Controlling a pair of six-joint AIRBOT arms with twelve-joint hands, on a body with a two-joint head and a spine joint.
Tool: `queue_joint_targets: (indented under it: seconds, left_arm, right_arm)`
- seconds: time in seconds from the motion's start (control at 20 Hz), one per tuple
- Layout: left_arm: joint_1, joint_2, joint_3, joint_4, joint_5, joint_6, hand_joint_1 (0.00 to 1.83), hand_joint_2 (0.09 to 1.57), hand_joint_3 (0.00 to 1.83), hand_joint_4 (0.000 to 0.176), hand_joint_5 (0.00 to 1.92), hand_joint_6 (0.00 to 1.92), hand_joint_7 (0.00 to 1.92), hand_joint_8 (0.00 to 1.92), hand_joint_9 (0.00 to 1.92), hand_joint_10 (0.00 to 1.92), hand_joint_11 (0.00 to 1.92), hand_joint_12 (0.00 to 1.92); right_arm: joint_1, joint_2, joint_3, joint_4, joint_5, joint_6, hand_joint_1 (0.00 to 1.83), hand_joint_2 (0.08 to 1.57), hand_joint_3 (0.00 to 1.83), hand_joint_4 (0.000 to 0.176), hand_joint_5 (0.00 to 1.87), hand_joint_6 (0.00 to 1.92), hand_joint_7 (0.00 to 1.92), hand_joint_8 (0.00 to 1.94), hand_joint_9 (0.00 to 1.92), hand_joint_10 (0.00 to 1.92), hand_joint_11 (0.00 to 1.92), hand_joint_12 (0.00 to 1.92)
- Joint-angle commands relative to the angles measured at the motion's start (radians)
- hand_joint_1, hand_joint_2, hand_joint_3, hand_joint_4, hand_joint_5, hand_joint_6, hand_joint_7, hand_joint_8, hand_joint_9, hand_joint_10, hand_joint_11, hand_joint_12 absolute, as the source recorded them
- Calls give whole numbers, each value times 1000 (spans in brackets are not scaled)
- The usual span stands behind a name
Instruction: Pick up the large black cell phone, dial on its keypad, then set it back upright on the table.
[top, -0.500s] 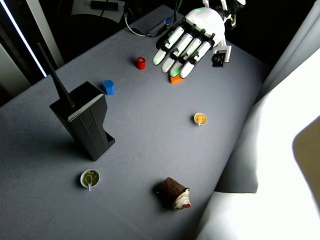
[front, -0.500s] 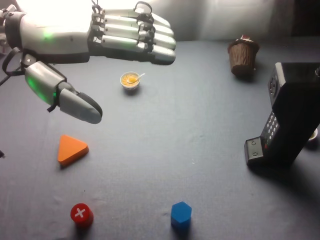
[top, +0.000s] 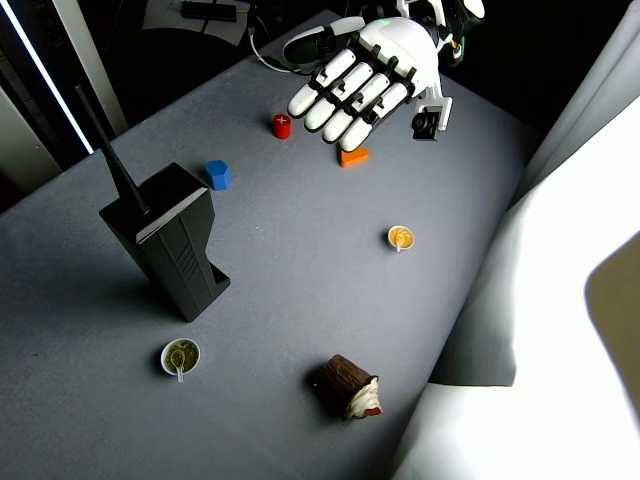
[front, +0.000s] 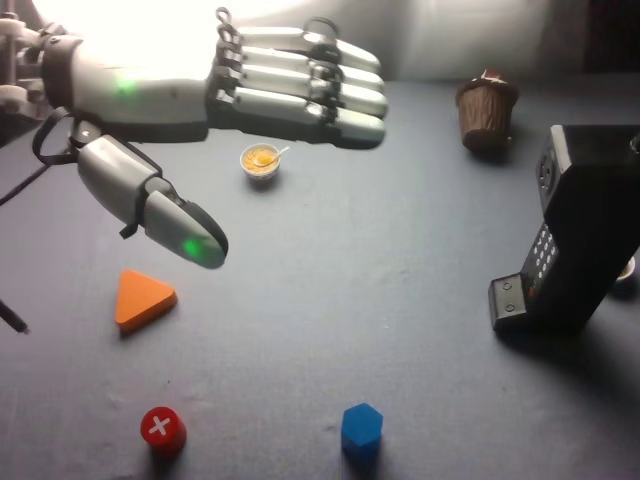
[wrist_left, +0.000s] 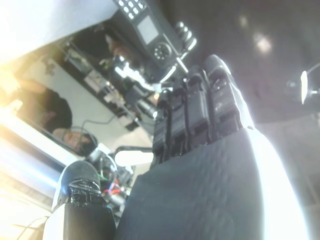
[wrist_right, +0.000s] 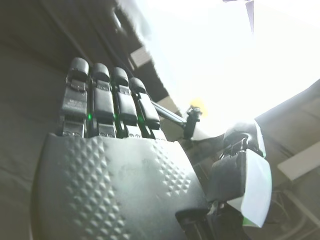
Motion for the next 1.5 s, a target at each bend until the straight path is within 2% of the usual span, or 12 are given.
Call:
queue_joint_targets:
  seconds: [0.0,0.15,0.2,0.35,0.5,0.65,0.85,1.1,1.3,1.35,1.45]
  left_arm:
    - [-26,-2,-9,-96,-59,-5,0,1093,1,0,149,1,150,2,131,2,0,268]
    - [-26,-12,-28,-85,-60,-9,0,1091,1,0,159,4,161,3,140,3,0,301]
    - [-21,-11,-36,-85,-60,-9,0,1093,1,0,164,4,163,3,141,2,0,314]
    - [-15,-12,-48,-86,-60,-14,0,1086,0,0,142,0,145,1,125,0,0,270]
    - [-10,-11,-54,-86,-60,-18,0,1088,0,0,167,4,171,3,148,3,0,339]
    - [6,3,-76,-97,-49,-19,0,1084,0,0,156,2,168,2,138,1,0,285]
    - [55,44,-153,-149,0,-2,0,1090,1,0,183,5,192,4,167,4,0,385]
    - [68,73,-192,-120,23,30,0,1091,1,0,151,2,139,3,108,4,0,266]
    - [68,92,-193,-121,55,53,0,1095,0,0,181,4,168,4,135,4,0,318]
    - [68,95,-194,-122,51,53,0,1090,0,0,178,1,165,2,130,1,0,299]
    - [68,103,-198,-124,48,52,0,1089,0,0,146,1,134,1,101,1,0,218]
  right_arm:
    - [13,0,8,-24,130,17,33,913,5,0,14,0,41,0,47,0,0,251]
    - [79,-31,33,-59,130,49,79,901,0,0,31,3,68,5,73,5,0,301]
    - [104,-43,44,-96,130,49,98,901,0,0,16,1,47,3,50,3,0,249]
    - [116,-67,74,-206,130,61,141,891,0,0,25,2,55,3,63,4,0,297]
    - [132,-107,108,-241,130,104,137,905,2,0,0,0,12,2,28,1,0,233]
    - [181,-147,151,-240,130,105,163,892,0,0,30,5,67,8,71,7,0,309]
    - [268,-194,192,-200,130,109,167,889,0,0,0,0,33,1,49,0,0,312]
    - [327,-233,221,-191,130,166,278,871,0,0,23,3,68,6,83,5,0,396]
    - [338,-288,261,-186,130,209,344,875,0,0,15,5,54,2,66,2,0,301]
    - [346,-298,268,-185,130,215,319,881,1,0,10,2,59,3,73,3,0,331]
    - [370,-325,286,-185,130,219,347,897,5,0,0,0,32,2,35,3,0,238]
